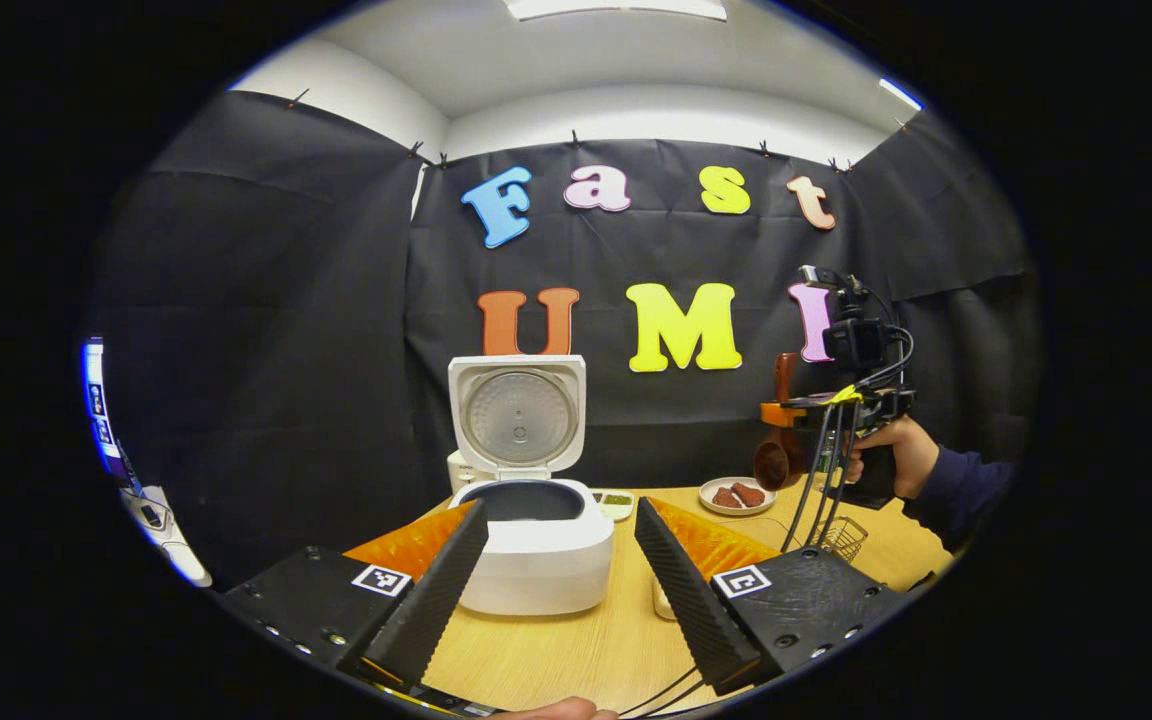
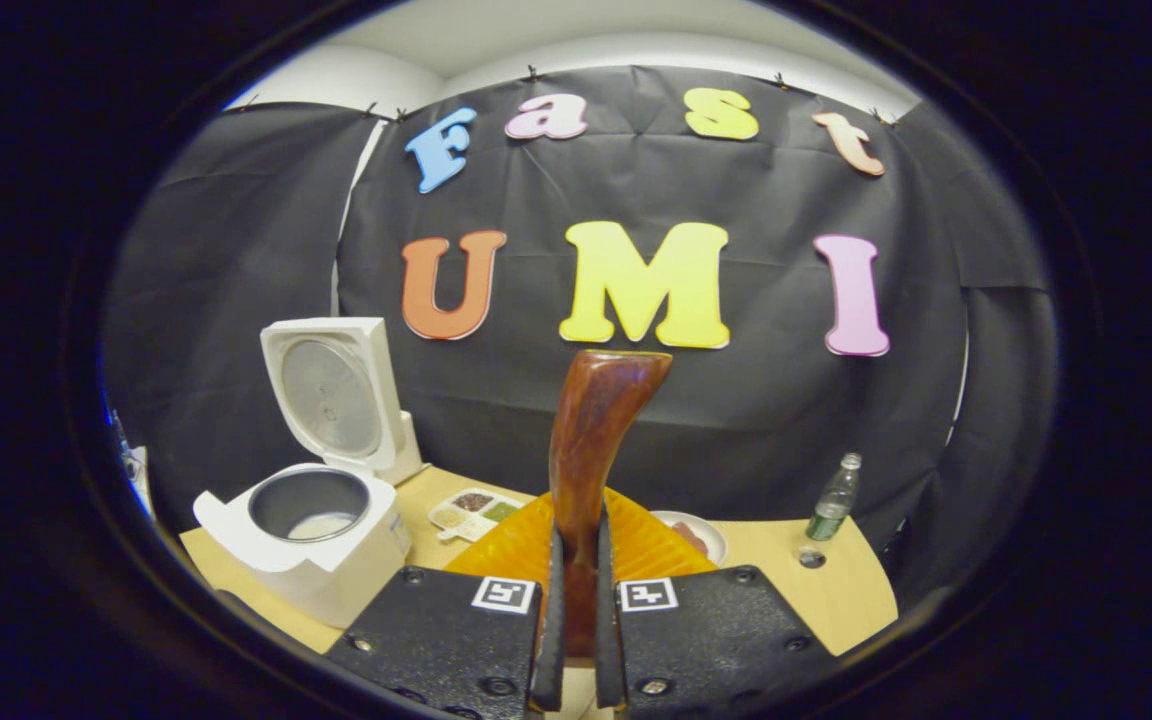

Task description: Close the left gripper, press the button to open the rice cooker; take a wooden spoon from the chopstick holder with the right hand, scoop a spoonful of rice and pour it into the rice cooker, then put the wooden spoon back into the chopstick holder.

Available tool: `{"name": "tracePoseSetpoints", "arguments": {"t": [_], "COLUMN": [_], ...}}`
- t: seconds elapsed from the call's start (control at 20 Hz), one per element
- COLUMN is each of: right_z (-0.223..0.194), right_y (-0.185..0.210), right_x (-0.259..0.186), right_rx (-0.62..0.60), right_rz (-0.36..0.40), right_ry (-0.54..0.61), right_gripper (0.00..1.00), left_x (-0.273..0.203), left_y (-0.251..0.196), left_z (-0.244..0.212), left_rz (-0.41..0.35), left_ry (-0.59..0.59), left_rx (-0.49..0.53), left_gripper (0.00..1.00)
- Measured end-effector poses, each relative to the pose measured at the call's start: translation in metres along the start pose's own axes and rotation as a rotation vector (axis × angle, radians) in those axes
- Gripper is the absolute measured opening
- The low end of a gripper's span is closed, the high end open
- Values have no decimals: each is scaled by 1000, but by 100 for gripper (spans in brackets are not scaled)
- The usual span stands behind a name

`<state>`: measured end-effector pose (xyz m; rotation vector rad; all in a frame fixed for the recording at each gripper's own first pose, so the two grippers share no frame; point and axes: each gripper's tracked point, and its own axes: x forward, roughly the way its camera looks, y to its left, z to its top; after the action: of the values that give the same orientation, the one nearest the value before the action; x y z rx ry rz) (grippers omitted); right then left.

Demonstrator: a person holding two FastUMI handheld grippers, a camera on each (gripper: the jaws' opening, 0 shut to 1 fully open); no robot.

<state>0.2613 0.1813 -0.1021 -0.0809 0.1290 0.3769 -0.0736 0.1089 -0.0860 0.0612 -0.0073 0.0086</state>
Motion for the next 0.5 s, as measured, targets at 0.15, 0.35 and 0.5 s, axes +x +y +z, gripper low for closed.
{"name": "tracePoseSetpoints", "arguments": {"t": [0.15,0.35,0.5], "right_z": [-2,-16,-33], "right_y": [-25,-52,-74], "right_x": [-17,-40,-48], "right_rx": [-2,10,75], "right_rz": [-28,-59,-89], "right_ry": [-1,19,38], "right_gripper": [18,19,19], "left_x": [10,16,13], "left_y": [-13,-26,-32], "left_z": [3,5,0], "left_rz": [-38,-77,-88], "left_ry": [-11,-15,-10], "left_rx": [-2,-5,2], "left_gripper": [95,94,94]}}
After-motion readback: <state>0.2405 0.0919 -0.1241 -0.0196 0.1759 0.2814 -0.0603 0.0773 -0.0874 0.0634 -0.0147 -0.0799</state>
